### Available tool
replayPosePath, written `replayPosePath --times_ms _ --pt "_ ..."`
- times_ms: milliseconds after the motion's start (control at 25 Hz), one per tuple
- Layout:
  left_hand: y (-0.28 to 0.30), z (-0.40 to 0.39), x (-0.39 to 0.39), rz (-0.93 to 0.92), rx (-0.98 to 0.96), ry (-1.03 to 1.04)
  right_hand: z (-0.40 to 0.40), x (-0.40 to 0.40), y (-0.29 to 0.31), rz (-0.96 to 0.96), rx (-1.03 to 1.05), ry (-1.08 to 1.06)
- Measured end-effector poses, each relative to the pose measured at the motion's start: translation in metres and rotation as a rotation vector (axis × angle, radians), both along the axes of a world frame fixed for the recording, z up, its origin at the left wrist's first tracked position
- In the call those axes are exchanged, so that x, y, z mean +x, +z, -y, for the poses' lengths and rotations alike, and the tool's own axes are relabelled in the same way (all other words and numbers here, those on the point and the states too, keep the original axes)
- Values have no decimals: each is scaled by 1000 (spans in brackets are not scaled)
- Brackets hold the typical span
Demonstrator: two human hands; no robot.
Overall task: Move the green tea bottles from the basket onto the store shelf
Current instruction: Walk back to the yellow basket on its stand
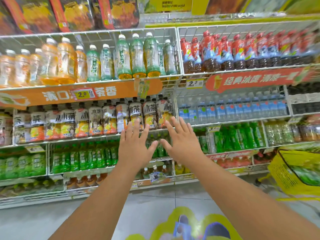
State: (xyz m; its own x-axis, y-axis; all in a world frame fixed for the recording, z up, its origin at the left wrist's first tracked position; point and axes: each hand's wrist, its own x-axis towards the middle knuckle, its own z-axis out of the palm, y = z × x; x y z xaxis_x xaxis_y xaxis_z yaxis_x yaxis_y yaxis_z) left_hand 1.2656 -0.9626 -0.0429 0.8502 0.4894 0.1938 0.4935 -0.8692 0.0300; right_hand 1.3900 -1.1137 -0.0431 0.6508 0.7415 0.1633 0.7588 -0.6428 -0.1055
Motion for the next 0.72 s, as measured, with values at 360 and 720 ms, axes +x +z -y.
replayPosePath --times_ms 360,720 --pt "21 -2 -6 -5 -34 -111 37 -23 19 0 -3 -206" --pt "-16 15 -5 -72 -175 -267 79 -52 -13 -114 -65 -404"
